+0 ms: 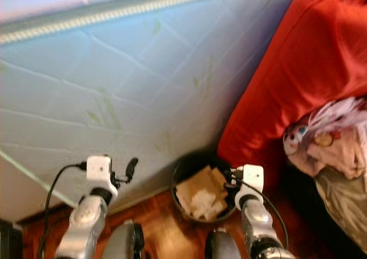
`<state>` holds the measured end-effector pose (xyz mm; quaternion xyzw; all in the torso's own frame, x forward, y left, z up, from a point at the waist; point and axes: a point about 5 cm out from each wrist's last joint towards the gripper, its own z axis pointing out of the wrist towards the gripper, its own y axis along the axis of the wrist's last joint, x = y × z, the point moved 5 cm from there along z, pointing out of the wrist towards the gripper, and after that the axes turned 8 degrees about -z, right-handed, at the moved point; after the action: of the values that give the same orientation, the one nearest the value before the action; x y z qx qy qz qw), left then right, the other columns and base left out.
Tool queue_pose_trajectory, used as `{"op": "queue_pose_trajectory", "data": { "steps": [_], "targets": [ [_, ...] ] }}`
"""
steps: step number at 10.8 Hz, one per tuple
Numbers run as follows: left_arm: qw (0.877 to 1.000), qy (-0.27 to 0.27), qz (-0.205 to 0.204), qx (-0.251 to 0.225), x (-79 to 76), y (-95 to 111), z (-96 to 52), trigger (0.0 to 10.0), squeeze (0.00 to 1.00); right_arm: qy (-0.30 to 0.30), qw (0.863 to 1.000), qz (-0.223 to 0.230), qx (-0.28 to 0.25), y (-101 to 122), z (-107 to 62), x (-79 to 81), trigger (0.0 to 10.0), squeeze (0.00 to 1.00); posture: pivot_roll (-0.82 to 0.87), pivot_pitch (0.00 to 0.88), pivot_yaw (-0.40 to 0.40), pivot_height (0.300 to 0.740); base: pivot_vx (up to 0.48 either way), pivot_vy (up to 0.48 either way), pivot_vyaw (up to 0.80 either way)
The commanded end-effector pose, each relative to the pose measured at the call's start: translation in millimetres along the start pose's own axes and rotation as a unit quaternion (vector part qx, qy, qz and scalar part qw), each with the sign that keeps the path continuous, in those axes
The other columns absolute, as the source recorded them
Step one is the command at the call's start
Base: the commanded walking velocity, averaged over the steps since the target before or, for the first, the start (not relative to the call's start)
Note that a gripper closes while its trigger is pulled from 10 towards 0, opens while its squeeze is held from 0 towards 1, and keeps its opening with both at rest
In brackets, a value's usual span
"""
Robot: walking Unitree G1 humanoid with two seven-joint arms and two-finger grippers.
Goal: Clean up the room
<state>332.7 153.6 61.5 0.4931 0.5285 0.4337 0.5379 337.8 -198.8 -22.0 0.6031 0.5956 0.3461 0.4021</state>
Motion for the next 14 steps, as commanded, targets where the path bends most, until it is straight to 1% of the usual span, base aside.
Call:
{"op": "queue_pose_trajectory", "data": {
  "steps": [1,3,5,7,8,11,12,13,14],
  "targets": [
    [1.000,0.004,-0.004,-0.008,0.5,7,-2.1,10.0,0.00,0.002,1.000,-0.005,0.010,-1,1.0,-1.7,10.0,0.00,0.08,0.240,-0.036,0.625,0.000,0.000,0.00],
    [1.000,0.008,-0.005,-0.017,-1.1,16,-6.4,10.0,0.00,0.006,1.000,-0.008,0.000,15,6.9,1.3,10.0,0.00,0.09,0.256,-0.041,0.625,0.000,0.000,0.00],
    [1.000,0.016,-0.005,-0.013,-1.8,17,-15.1,10.0,0.00,0.042,0.998,-0.037,-0.017,39,14.2,18.2,10.0,0.00,0.11,0.271,-0.049,0.625,0.000,0.000,0.00],
    [1.000,0.020,-0.005,-0.007,-1.8,17,-21.5,10.0,0.00,0.067,0.996,-0.050,-0.021,50,17.4,31.3,10.0,0.00,0.12,0.280,-0.053,0.625,0.000,0.000,0.00],
    [1.000,0.021,-0.005,-0.005,-2.9,19,-22.5,10.0,0.00,0.087,0.994,-0.059,-0.028,58,18.5,43.3,10.0,0.00,0.12,0.287,-0.054,0.625,0.000,0.000,0.00],
    [1.000,0.021,-0.007,-0.002,-5.7,20,-24.0,10.0,0.00,0.089,0.994,-0.058,-0.024,58,18.9,47.4,10.0,0.00,0.12,0.293,-0.058,0.625,0.000,0.000,0.00],
    [1.000,0.022,-0.007,0.000,-5.4,20,-25.4,10.0,0.00,0.101,0.993,-0.059,-0.019,55,18.2,51.7,10.0,0.62,0.12,0.300,-0.060,0.625,0.000,0.000,0.00],
    [1.000,0.025,-0.007,0.003,-4.8,20,-27.3,10.0,0.00,0.108,0.992,-0.064,-0.015,53,17.7,53.7,10.0,1.00,0.12,0.303,-0.062,0.625,0.000,0.000,0.00],
    [1.000,0.027,-0.007,0.005,-4.4,20,-28.7,10.0,0.00,0.110,0.991,-0.069,-0.010,50,17.3,54.0,10.0,1.00,0.12,0.304,-0.065,0.625,0.000,0.000,0.00]
  ]
}}
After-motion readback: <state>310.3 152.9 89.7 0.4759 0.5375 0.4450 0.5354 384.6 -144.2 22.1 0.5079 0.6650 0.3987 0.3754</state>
